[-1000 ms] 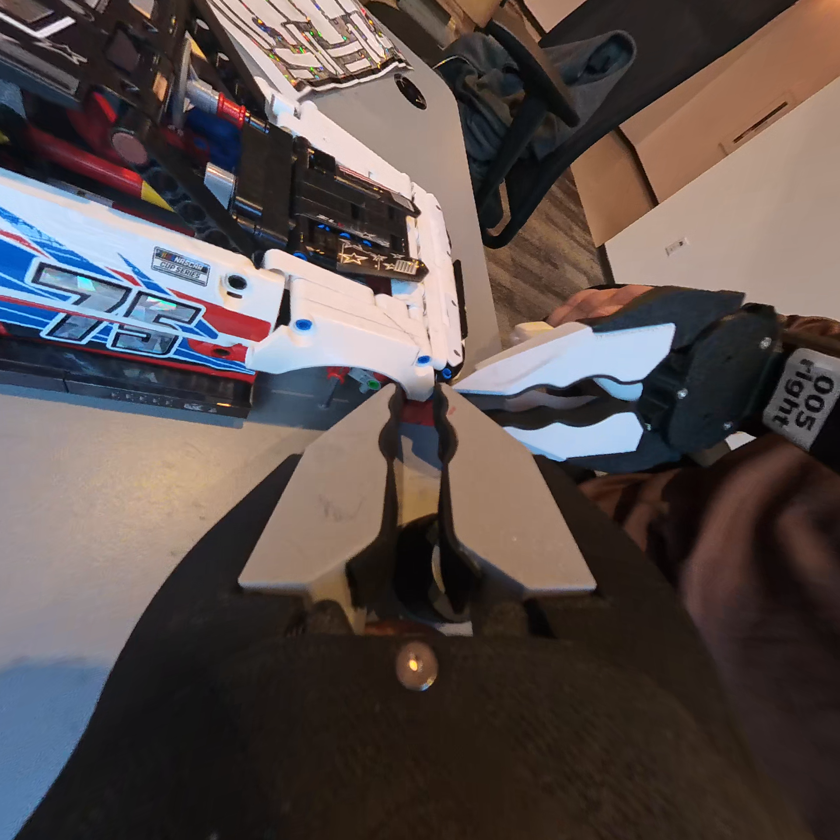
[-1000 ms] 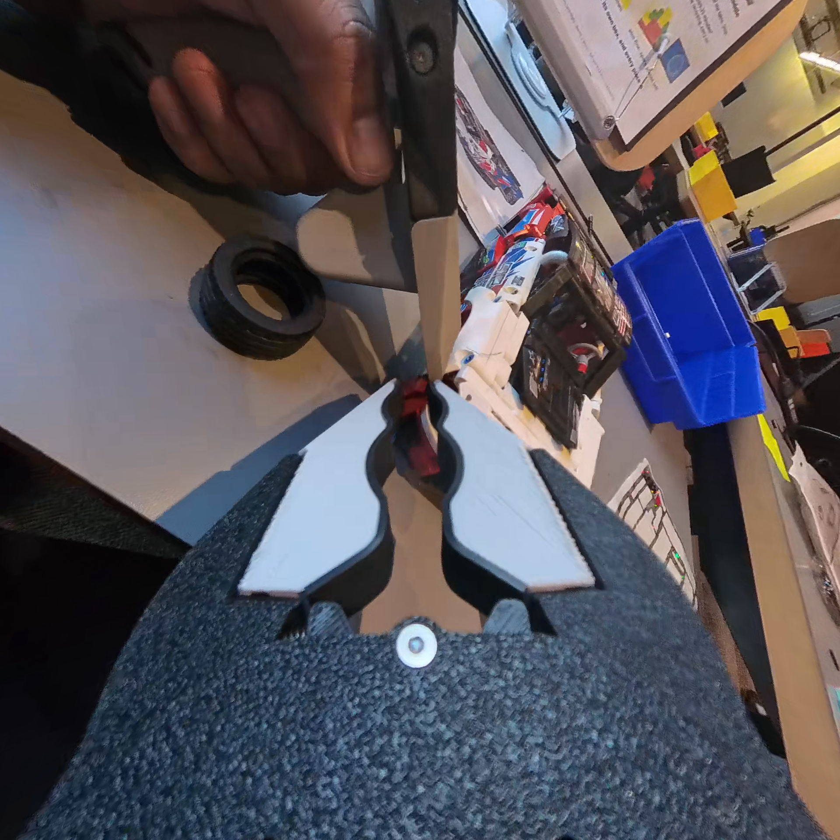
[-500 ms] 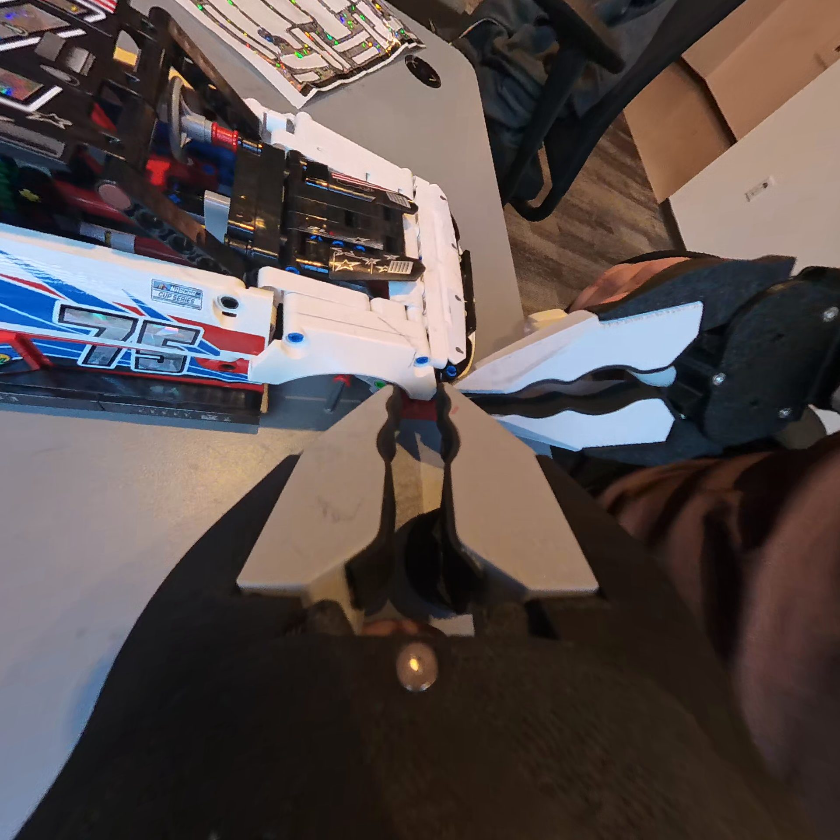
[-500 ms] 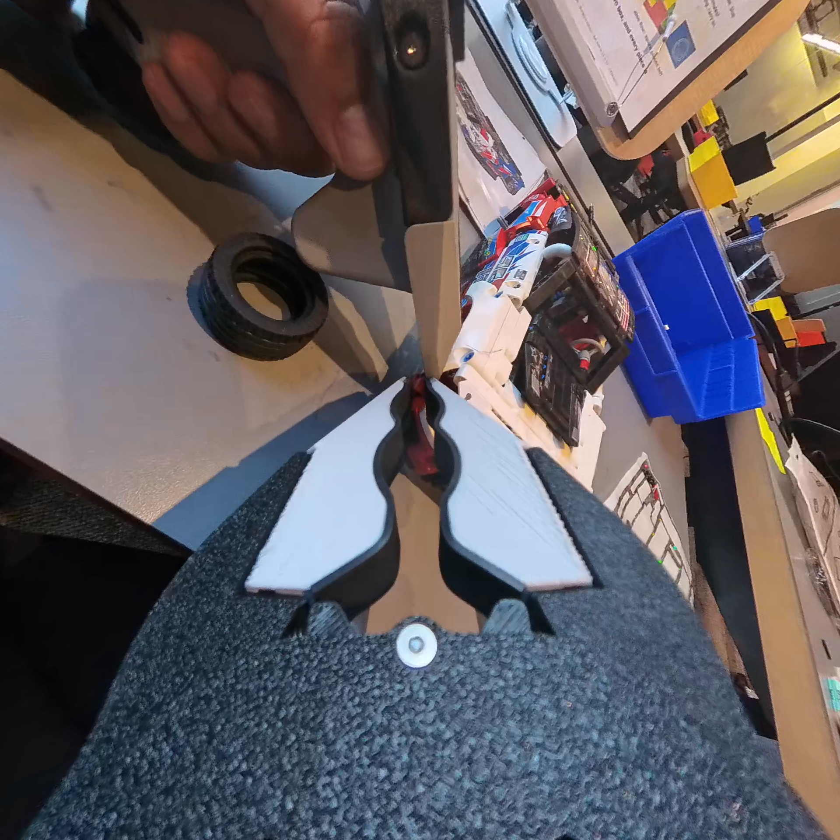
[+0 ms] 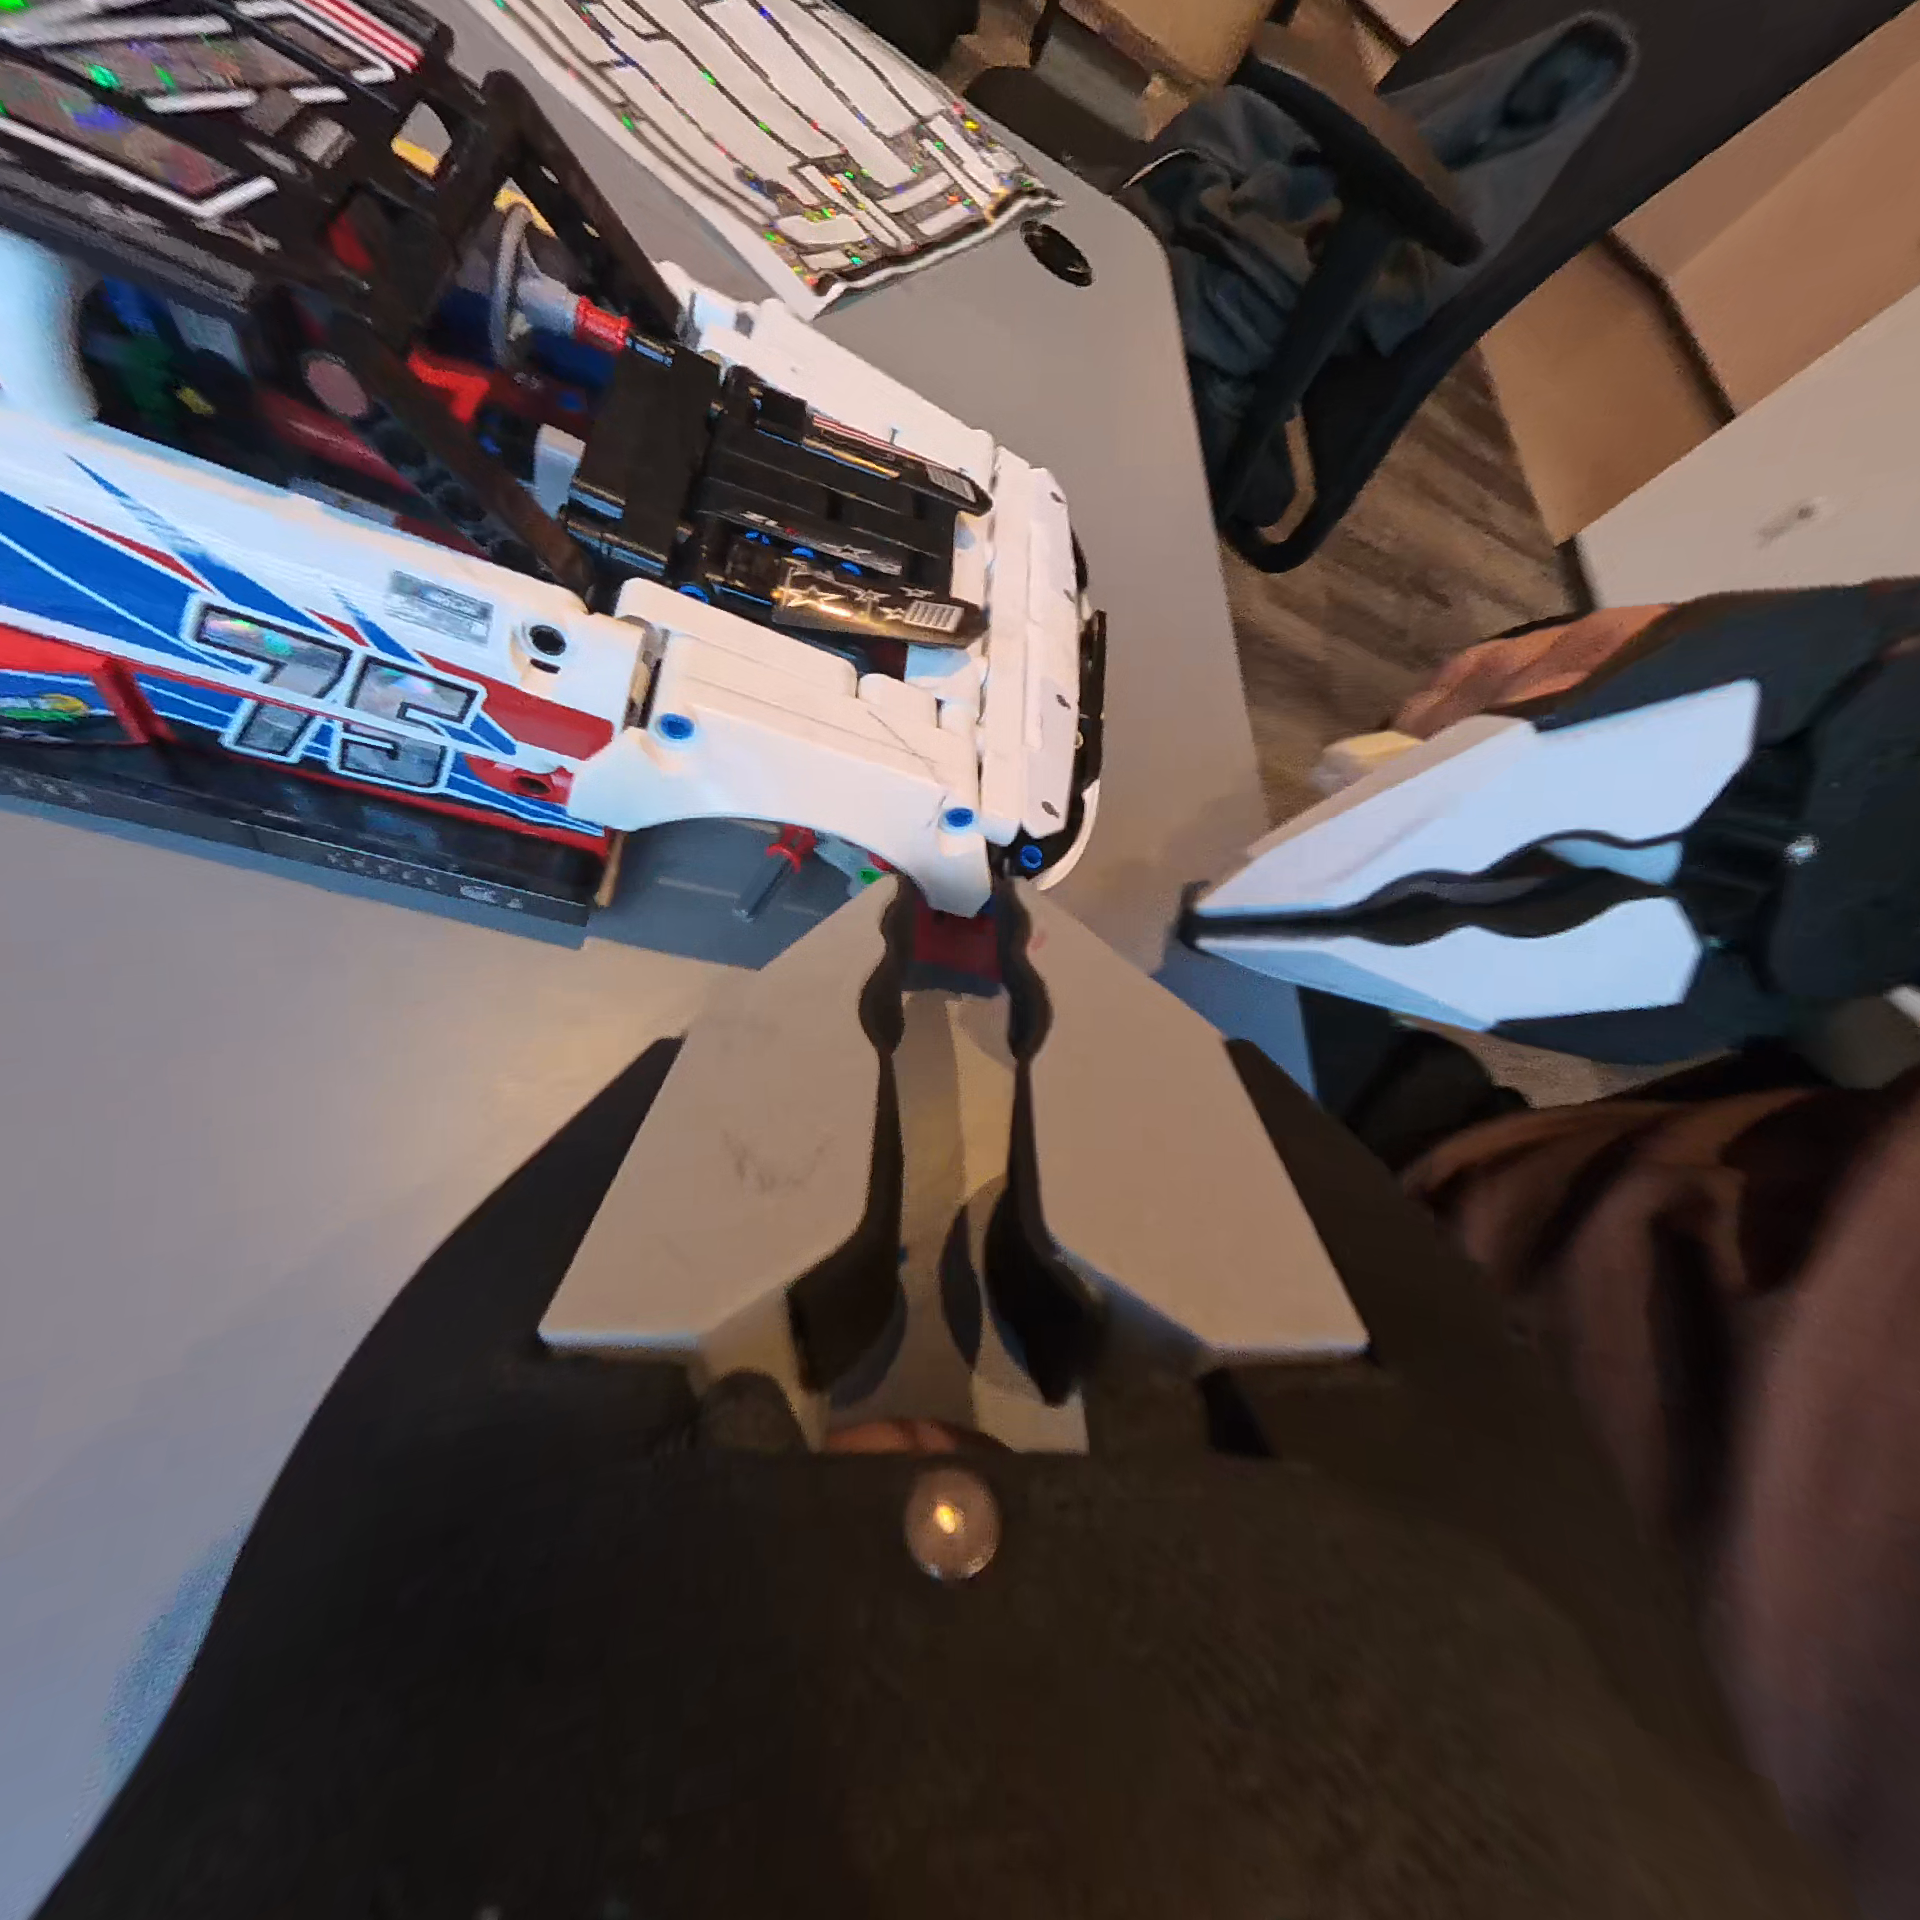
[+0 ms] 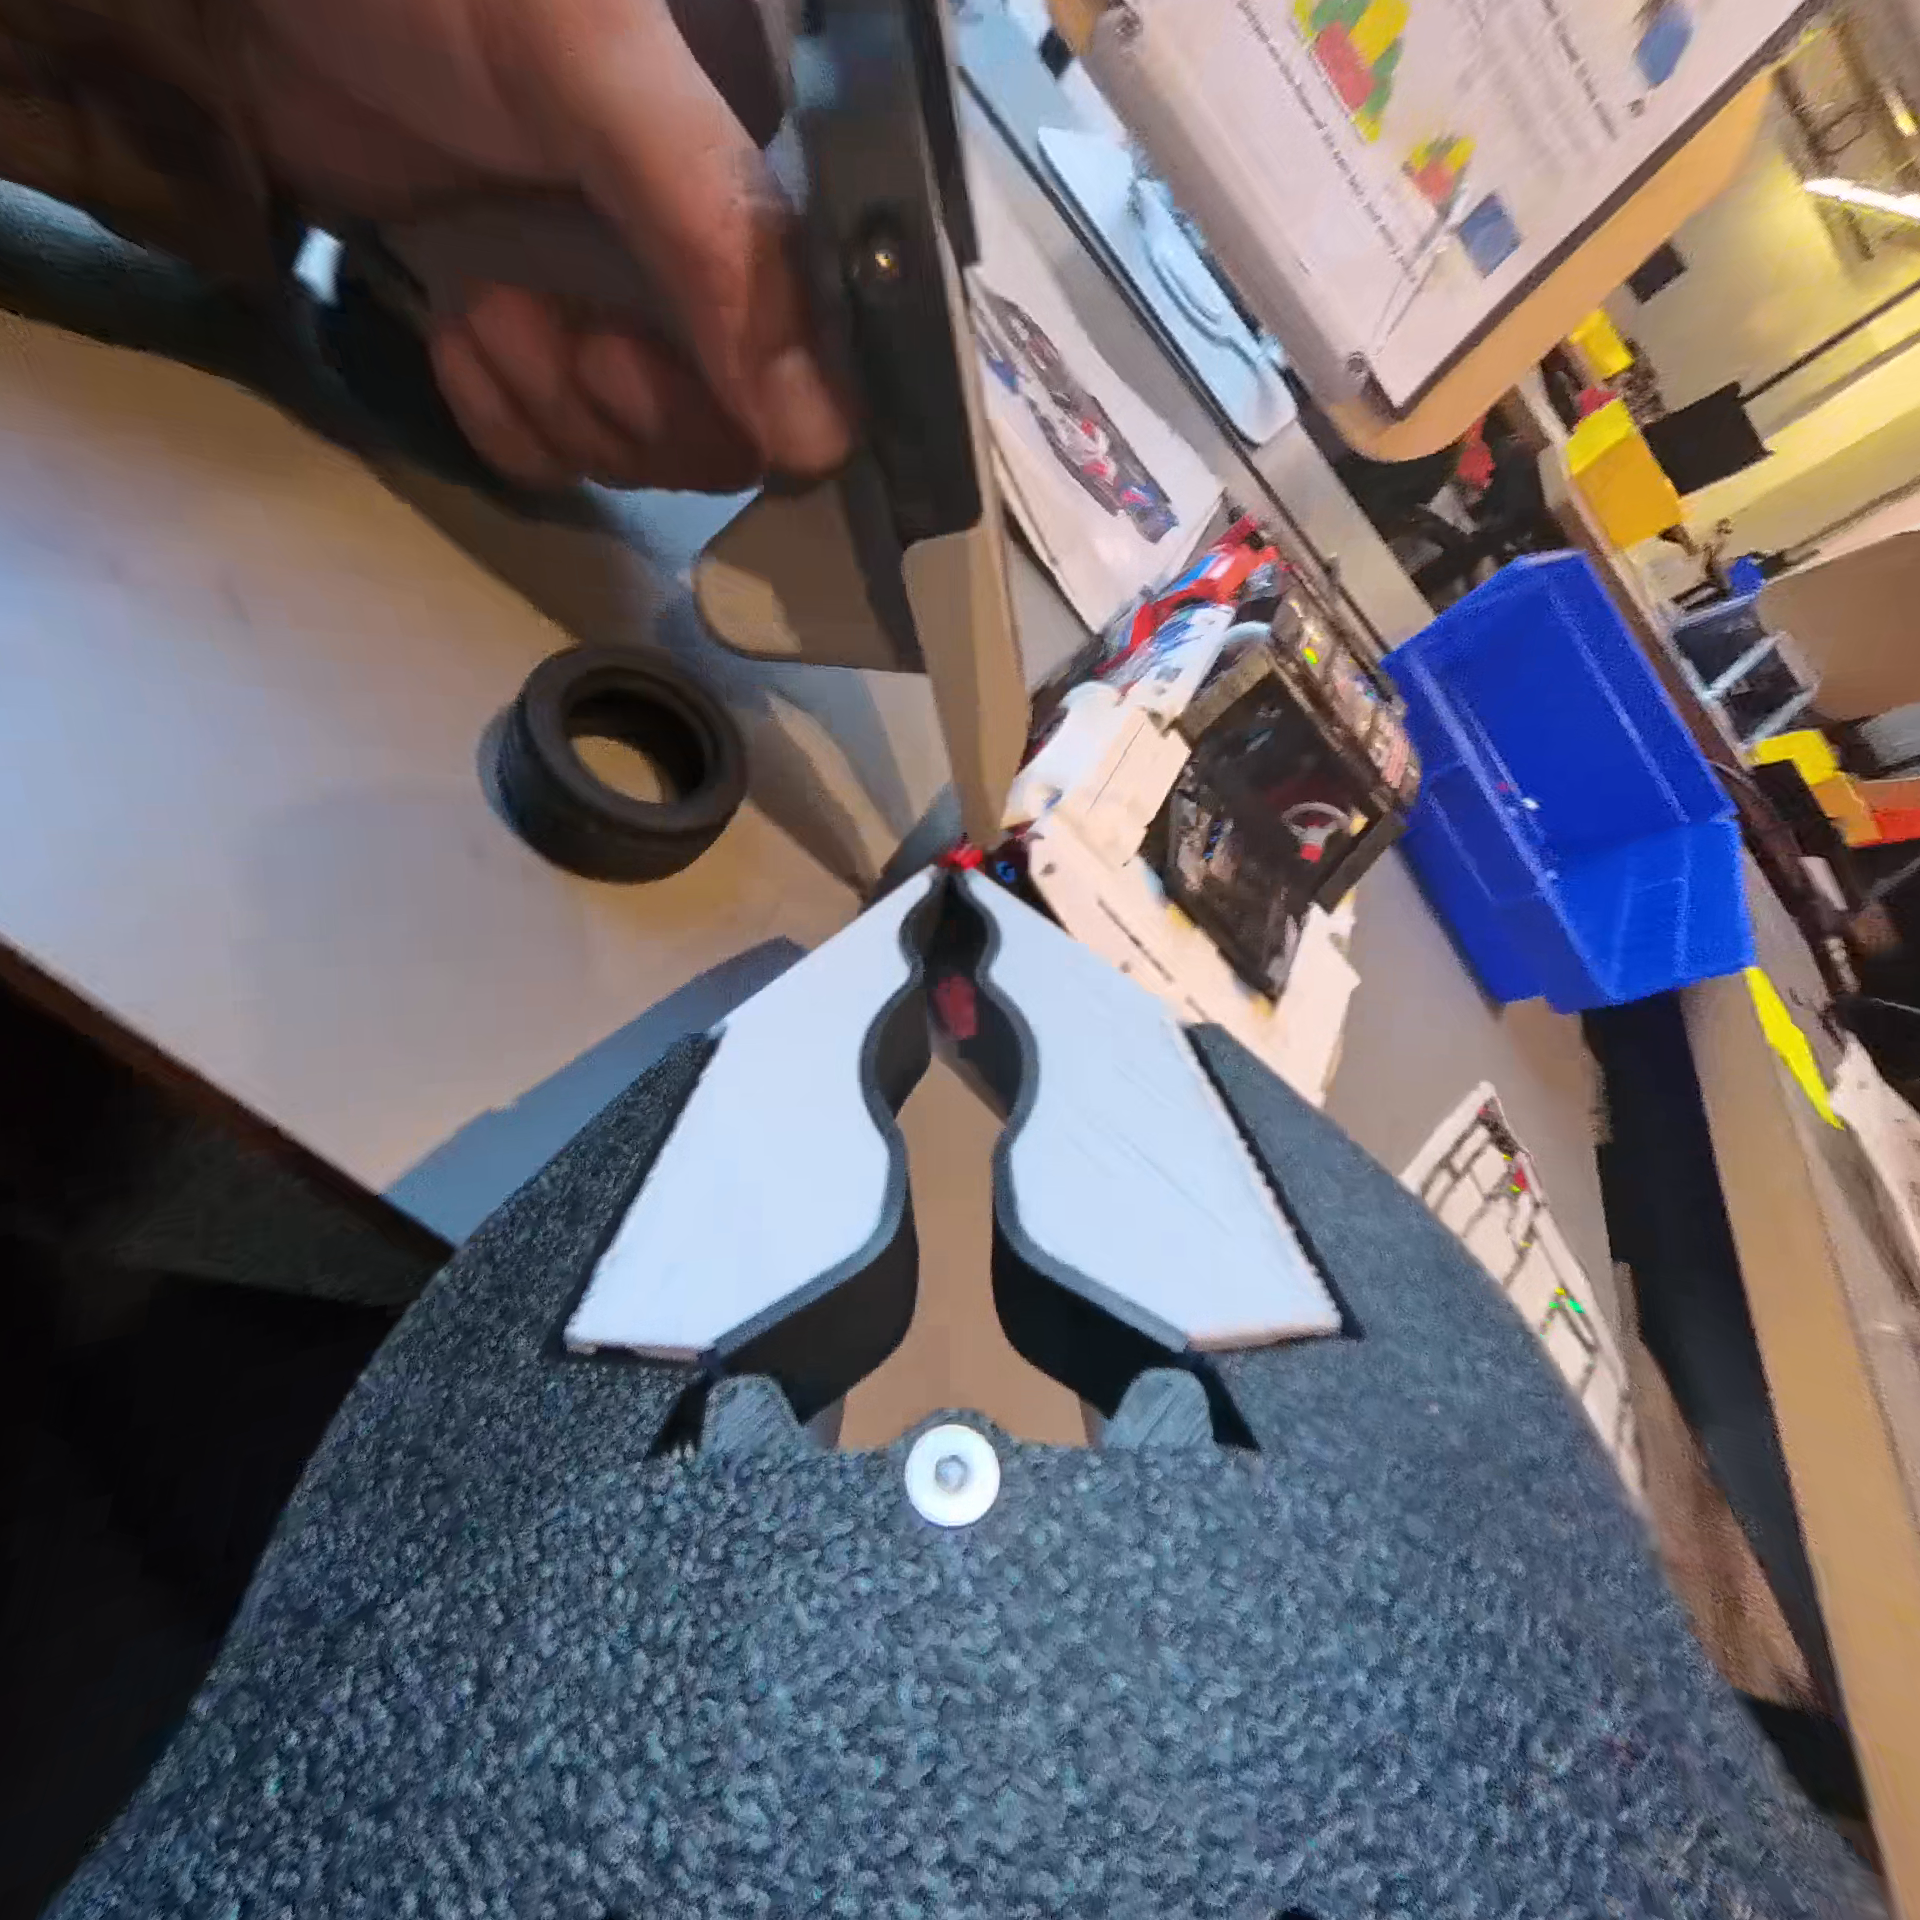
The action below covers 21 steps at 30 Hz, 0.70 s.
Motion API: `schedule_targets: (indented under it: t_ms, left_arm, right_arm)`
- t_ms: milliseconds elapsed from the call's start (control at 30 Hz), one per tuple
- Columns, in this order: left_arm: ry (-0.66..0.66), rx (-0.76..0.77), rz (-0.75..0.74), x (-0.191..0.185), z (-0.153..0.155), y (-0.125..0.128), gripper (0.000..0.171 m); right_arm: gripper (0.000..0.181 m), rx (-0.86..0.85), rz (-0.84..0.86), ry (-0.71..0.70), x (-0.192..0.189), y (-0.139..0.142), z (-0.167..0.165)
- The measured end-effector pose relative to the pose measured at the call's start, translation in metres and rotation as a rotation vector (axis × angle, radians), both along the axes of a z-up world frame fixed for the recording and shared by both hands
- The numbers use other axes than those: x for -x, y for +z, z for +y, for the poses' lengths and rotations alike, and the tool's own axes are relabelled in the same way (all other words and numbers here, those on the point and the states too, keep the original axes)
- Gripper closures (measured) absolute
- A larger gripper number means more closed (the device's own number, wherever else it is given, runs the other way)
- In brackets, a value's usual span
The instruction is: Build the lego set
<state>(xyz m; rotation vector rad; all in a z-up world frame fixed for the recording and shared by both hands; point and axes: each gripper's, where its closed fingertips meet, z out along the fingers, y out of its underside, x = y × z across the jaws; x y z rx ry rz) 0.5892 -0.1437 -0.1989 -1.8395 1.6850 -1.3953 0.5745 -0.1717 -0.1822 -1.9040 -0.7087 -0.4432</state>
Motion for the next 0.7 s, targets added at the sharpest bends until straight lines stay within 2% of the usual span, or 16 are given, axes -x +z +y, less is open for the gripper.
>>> schedule_targets:
  t_ms: [67,167,300,433,567,700]
  left_arm:
    - [-0.020,0.054,-0.003,0.000,-0.005,0.002,0.153]
    - [-0.033,0.016,0.002,-0.003,-0.012,-0.001,0.162]
    - [-0.103,-0.008,0.014,-0.007,-0.030,0.000,0.158]
    - [-0.143,0.031,0.015,-0.009,-0.037,0.002,0.152]
    - [-0.098,0.063,0.006,-0.008,-0.027,0.004,0.151]
    - [-0.106,0.083,0.013,-0.009,-0.032,0.003,0.148]
  right_arm:
    - [0.175,0.013,0.002,-0.025,-0.004,-0.005,0.001]
    - [0.161,0.050,0.021,-0.048,-0.010,-0.017,-0.007]
    - [0.163,0.064,-0.041,-0.080,-0.022,-0.021,-0.021]
    - [0.163,0.057,-0.062,-0.092,-0.025,-0.019,-0.029]
    - [0.163,0.046,-0.049,-0.089,-0.021,-0.014,-0.029]
    - [0.163,0.056,-0.066,-0.079,-0.017,-0.016,-0.022]
